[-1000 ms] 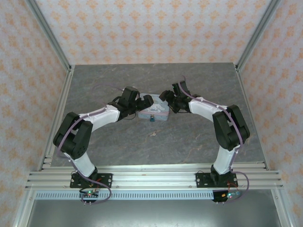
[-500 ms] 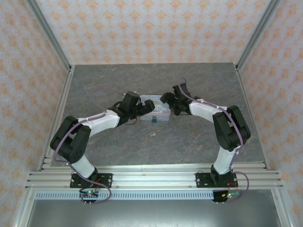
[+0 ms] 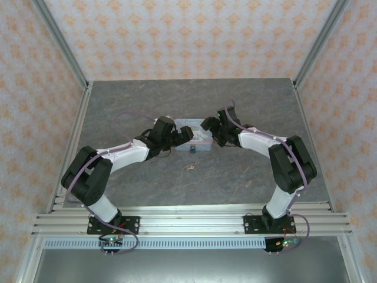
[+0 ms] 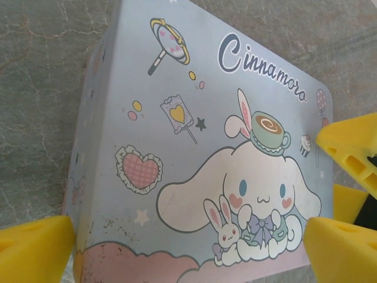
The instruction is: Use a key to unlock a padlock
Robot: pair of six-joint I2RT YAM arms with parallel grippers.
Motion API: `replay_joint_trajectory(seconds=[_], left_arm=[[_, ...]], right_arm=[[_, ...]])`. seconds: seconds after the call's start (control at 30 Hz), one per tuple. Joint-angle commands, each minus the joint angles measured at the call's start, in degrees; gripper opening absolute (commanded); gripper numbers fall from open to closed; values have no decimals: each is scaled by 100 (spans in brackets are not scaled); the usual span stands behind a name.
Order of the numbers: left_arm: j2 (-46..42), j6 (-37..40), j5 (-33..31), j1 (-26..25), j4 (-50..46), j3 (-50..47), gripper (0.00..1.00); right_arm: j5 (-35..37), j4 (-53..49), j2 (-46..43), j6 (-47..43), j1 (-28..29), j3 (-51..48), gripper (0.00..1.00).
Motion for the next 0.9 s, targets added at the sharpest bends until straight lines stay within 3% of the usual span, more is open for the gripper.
replay_joint_trajectory(seconds=[0.0,0.23,0.57,0.87], left_arm=[[-296,-25,-358,-46,-34,-83,100],[-139,433,-906,72,-1011,469,100],[489,565,-465,201,-994,1109,100],[386,461,-279,113,-780,921,100]], right_arm=[[90,155,-251,81,43,-130,81],[169,-77,-178,-70,23,96,81],[87,-125,-62,-93,21,243,81],[-185,174,-196,88,73,38,79]])
